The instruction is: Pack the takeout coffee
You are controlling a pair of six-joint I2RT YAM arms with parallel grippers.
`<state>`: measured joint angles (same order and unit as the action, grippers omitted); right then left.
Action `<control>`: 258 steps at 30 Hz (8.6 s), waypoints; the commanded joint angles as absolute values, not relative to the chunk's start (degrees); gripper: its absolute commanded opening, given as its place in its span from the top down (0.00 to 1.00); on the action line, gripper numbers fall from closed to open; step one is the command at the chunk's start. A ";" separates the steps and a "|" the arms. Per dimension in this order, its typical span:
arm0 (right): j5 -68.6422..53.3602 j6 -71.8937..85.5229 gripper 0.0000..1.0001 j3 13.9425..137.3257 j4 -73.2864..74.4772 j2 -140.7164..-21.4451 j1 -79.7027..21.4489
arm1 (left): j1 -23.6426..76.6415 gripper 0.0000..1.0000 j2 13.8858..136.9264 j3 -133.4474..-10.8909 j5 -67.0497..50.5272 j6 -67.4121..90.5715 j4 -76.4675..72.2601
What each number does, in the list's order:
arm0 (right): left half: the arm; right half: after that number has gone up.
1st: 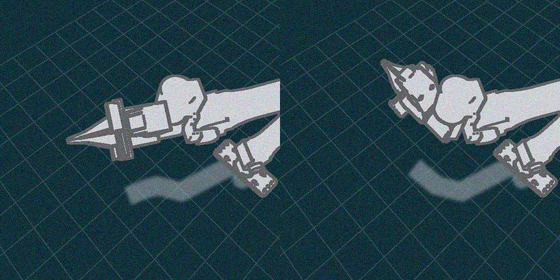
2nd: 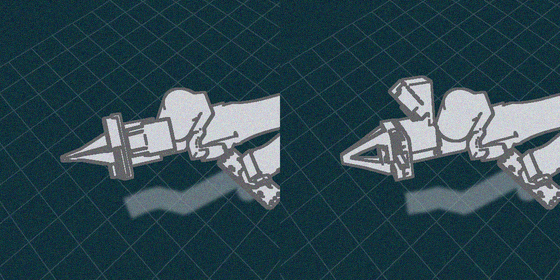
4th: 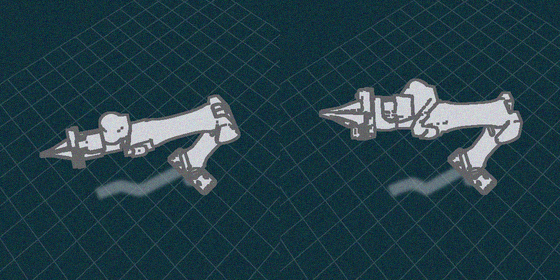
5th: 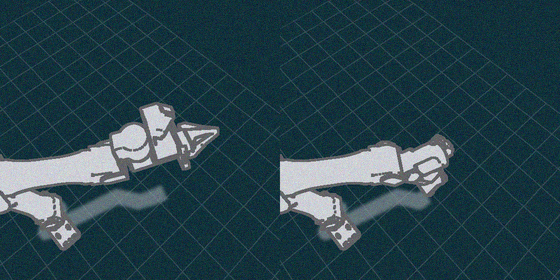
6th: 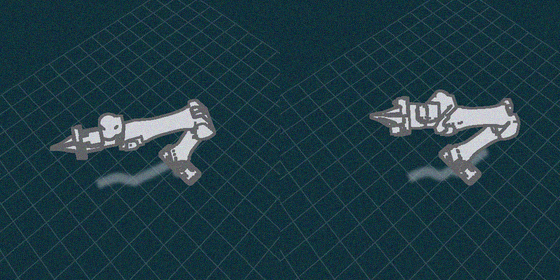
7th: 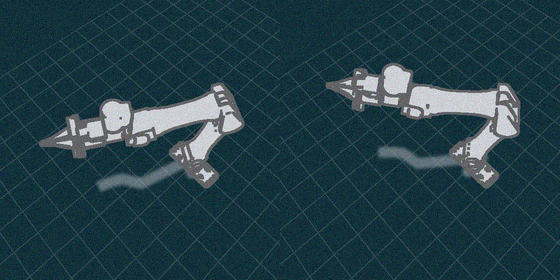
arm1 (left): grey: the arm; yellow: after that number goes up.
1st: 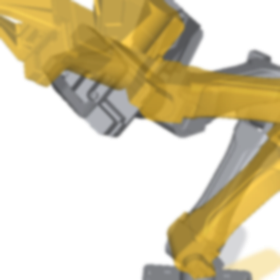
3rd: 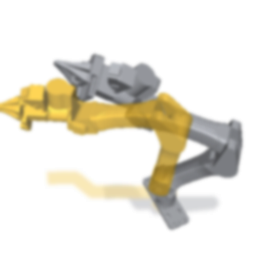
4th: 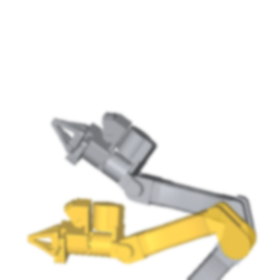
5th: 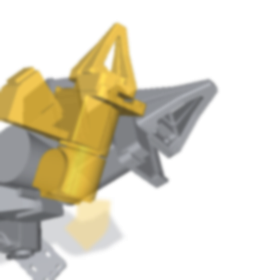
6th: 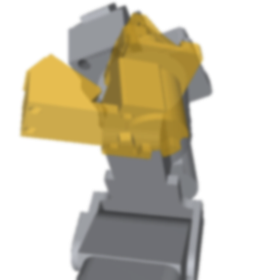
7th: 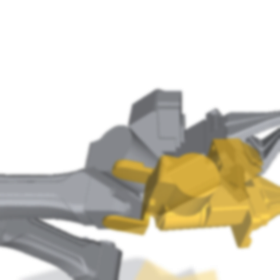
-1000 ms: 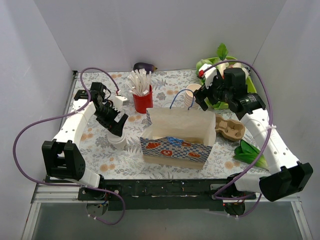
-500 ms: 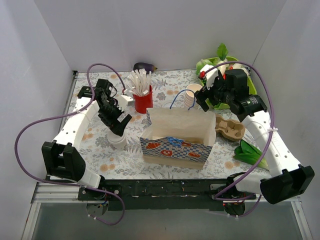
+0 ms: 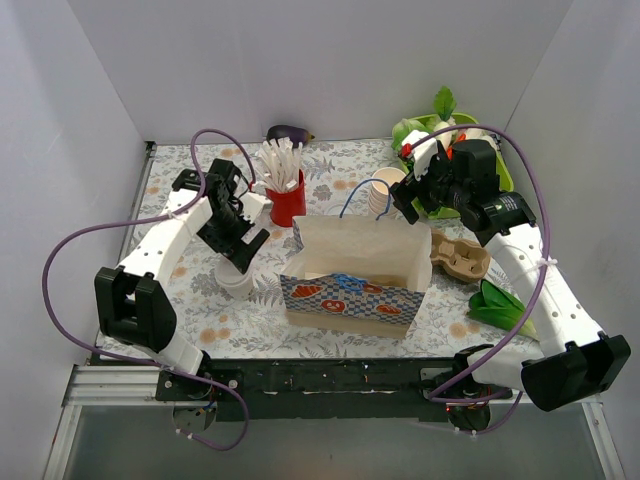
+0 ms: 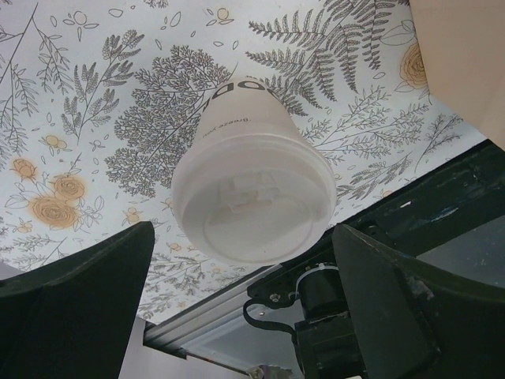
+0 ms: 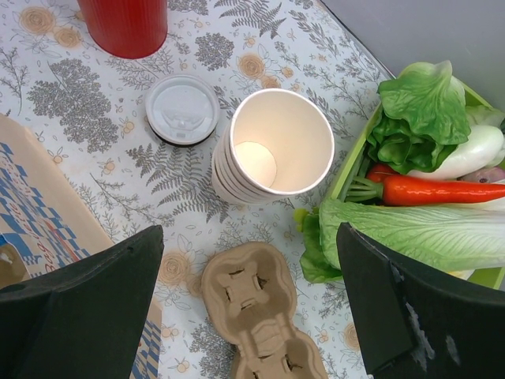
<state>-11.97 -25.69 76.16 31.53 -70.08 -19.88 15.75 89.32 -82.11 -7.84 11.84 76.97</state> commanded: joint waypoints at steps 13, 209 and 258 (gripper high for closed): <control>-13.97 -24.87 0.02 77.78 30.32 -69.70 -19.51 | 16.35 0.02 84.64 -78.49 -6.68 16.70 79.28; -31.64 -30.76 0.99 84.55 49.31 -66.62 -35.41 | 64.33 1.00 88.94 -110.65 -9.85 -7.73 75.24; -18.81 -18.20 0.99 75.86 37.18 -59.42 -43.51 | 69.96 1.00 84.99 -87.71 9.93 -3.70 62.84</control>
<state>-18.13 -20.71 76.75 41.28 -61.10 -43.16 69.67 84.23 -83.61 11.35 -5.52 60.23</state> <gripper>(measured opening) 0.031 0.772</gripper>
